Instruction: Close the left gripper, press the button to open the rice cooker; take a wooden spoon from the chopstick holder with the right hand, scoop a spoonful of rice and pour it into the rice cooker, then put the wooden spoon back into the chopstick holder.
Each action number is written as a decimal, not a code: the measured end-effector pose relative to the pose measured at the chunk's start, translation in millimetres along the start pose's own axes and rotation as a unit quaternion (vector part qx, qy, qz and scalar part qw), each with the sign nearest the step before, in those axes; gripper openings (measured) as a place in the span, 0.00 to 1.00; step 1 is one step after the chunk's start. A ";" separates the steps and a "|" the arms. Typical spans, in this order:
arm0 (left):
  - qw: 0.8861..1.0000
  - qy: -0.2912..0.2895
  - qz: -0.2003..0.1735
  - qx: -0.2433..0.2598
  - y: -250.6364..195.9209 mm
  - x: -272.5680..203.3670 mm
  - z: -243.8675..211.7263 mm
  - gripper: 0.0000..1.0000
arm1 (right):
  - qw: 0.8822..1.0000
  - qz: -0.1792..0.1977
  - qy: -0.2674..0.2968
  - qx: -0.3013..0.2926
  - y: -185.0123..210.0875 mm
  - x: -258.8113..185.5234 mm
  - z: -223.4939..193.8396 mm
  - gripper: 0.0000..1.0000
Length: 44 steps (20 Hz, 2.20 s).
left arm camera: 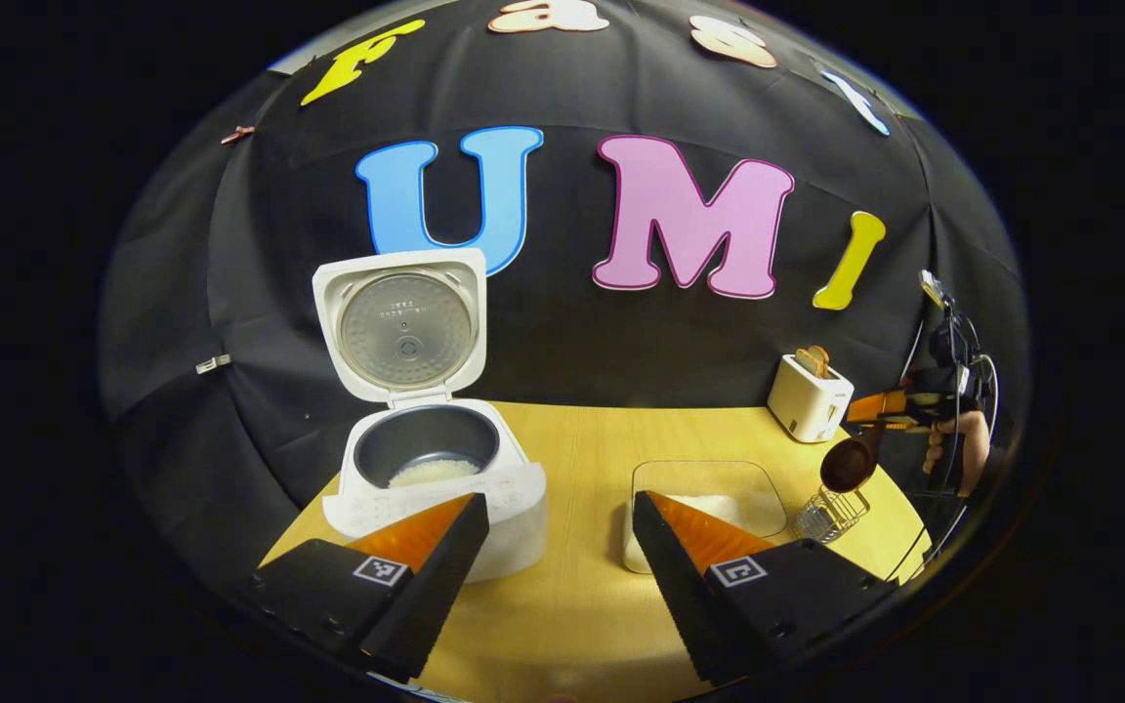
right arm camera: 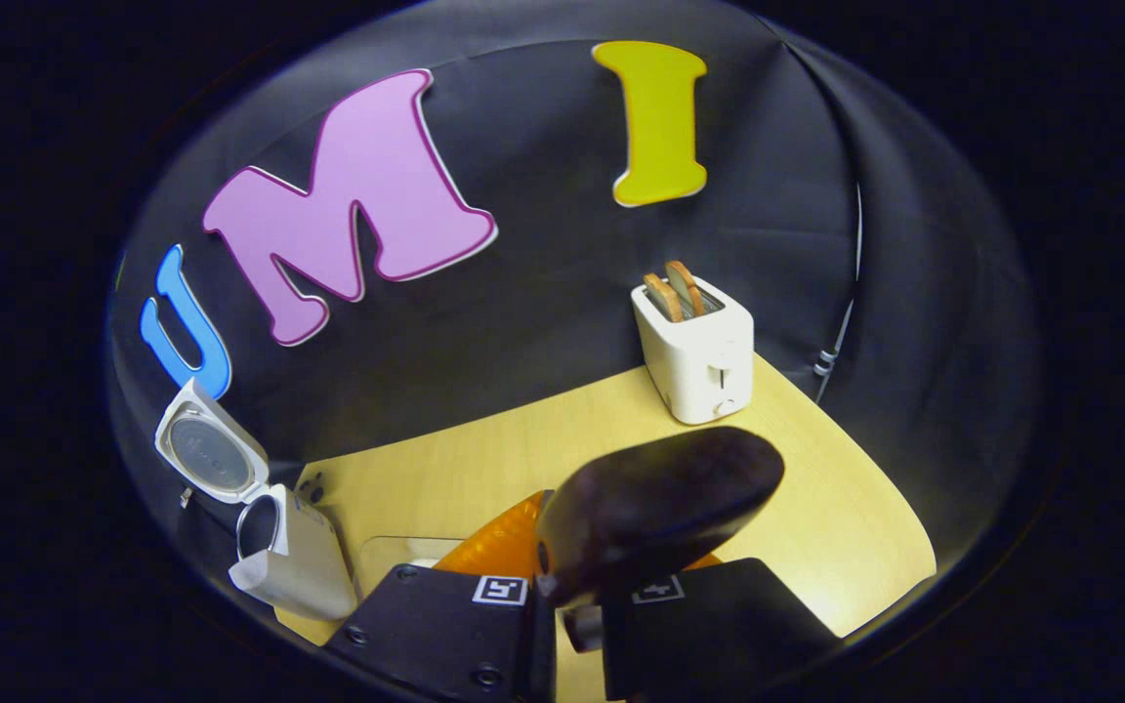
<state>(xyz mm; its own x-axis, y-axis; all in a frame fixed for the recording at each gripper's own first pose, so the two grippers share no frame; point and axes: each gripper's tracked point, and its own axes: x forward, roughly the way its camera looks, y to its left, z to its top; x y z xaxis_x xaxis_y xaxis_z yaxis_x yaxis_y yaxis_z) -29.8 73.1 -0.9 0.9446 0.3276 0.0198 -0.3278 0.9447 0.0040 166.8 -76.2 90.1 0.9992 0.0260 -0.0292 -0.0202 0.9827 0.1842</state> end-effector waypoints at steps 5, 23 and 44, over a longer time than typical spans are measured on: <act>1.000 -0.002 -0.005 -0.013 43.8 0.0 -1.9 0.97 | 1.000 0.014 0.000 -0.009 59.4 3.2 -14.1 0.11; 0.999 0.029 -0.028 0.017 143.8 14.9 -31.1 0.97 | 0.987 -0.056 0.047 -0.142 93.8 64.6 -142.5 0.12; 0.999 0.036 -0.020 -0.023 169.2 11.1 -39.1 0.94 | 0.988 -0.018 0.147 0.031 163.1 48.0 -206.5 0.12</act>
<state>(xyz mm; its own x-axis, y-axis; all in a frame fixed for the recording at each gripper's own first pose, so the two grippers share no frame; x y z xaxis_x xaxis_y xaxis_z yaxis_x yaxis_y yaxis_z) -74.1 237.0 -39.1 0.9561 0.2885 -0.0519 -0.2907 0.9559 -0.0419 204.6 123.2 -84.2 0.9460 0.0518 -0.3201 0.0273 0.9709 0.2380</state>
